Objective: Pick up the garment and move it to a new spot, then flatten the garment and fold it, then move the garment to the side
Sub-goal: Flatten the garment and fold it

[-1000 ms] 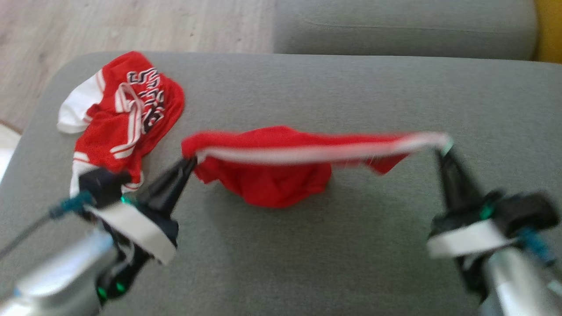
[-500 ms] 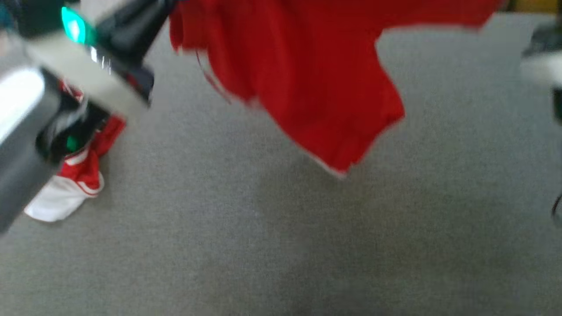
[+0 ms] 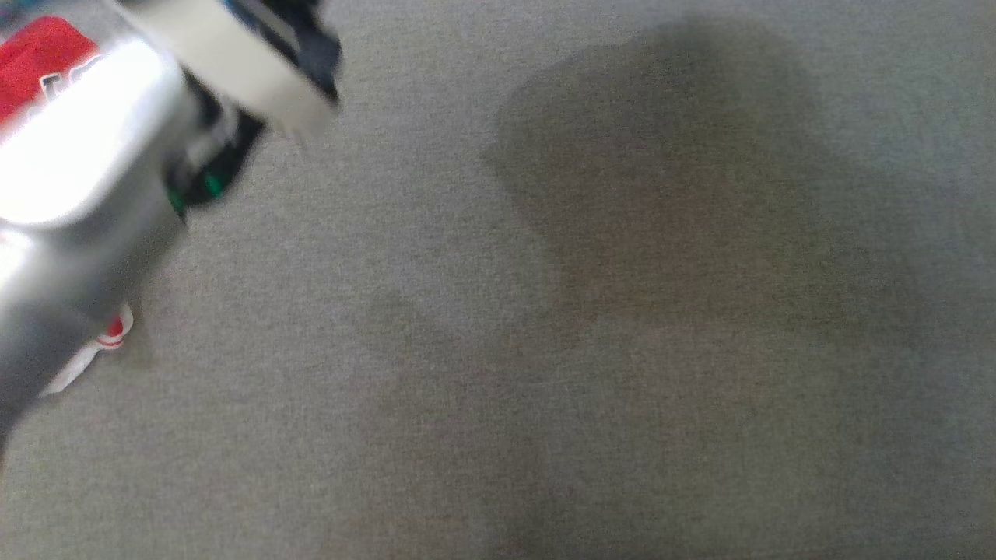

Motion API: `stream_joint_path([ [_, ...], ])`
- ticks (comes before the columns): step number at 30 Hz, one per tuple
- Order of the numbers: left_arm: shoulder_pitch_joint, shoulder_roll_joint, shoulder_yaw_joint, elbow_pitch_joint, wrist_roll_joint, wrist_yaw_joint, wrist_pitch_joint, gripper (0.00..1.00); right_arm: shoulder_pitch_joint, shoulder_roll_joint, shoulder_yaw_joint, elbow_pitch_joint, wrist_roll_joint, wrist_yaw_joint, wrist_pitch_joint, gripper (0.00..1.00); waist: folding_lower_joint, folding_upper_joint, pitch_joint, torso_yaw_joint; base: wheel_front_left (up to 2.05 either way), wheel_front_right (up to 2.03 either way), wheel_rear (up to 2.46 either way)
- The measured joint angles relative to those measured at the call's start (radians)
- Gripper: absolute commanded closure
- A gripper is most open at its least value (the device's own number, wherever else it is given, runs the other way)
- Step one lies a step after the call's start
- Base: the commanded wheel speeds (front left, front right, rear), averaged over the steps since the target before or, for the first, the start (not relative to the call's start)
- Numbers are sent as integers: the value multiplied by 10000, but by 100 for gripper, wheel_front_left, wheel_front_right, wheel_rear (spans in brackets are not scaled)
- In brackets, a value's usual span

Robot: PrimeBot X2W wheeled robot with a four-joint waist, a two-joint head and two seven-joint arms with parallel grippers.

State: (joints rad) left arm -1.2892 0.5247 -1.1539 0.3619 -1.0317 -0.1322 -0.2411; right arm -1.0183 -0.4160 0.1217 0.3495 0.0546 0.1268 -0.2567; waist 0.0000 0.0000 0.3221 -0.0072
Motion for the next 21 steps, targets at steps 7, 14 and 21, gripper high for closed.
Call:
stream_joint_path([
  [7, 2803, -4, -1438, -199, -31, 0, -98, 100, 3720, 77, -84, -31, 725, 0, 2, 100, -1, 0, -393, -35, 0, 0, 0],
  [14, 6408, -349, -1607, -431, 301, 0, 61, 100, 7666, 272, -617, -734, 1400, 0, 253, 100, -2, 0, -1149, -40, 0, 0, 0],
  [21, 8441, -366, -1609, -792, 1106, 0, 721, 100, 11142, 708, -1638, -2637, 1745, 2, 1239, 100, -3, 0, -1798, -110, 0, 0, 0],
])
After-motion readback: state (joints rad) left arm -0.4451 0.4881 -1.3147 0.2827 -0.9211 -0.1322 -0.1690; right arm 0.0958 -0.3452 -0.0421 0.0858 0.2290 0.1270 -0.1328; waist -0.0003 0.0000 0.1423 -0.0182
